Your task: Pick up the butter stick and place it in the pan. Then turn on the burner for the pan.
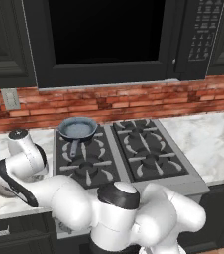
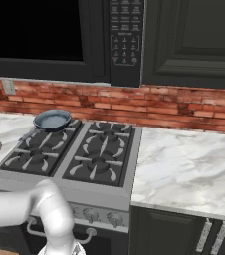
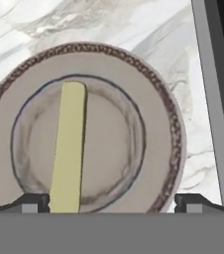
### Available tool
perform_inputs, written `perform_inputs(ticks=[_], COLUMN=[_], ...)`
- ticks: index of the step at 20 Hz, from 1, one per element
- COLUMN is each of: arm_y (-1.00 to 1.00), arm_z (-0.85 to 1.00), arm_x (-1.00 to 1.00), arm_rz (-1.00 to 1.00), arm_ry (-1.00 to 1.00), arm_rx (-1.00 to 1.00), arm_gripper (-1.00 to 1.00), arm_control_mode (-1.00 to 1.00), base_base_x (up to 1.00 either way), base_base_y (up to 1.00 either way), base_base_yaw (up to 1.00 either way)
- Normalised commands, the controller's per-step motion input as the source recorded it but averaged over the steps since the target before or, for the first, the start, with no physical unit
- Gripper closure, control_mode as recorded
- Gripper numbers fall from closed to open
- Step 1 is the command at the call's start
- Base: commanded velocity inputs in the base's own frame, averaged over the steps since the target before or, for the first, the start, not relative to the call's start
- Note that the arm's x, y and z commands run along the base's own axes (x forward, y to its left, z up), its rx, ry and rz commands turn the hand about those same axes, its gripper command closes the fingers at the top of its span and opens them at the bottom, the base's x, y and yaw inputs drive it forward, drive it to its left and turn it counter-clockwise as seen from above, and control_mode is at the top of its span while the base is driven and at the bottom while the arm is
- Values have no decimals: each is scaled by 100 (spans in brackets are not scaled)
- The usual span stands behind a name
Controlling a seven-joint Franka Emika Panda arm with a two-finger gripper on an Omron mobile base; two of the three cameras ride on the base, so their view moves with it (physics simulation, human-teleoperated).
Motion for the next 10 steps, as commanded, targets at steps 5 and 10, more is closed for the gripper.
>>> perform_inputs(ticks=[5, 10], arm_y=[15, 19], arm_z=[-19, -14], arm_x=[15, 13], arm_rz=[0, 0], arm_ry=[0, 1], arm_rx=[0, 0], arm_gripper=[-100, -100], arm_control_mode=[-100, -100], base_base_x=[0, 0], base_base_y=[0, 0], base_base_yaw=[0, 0])
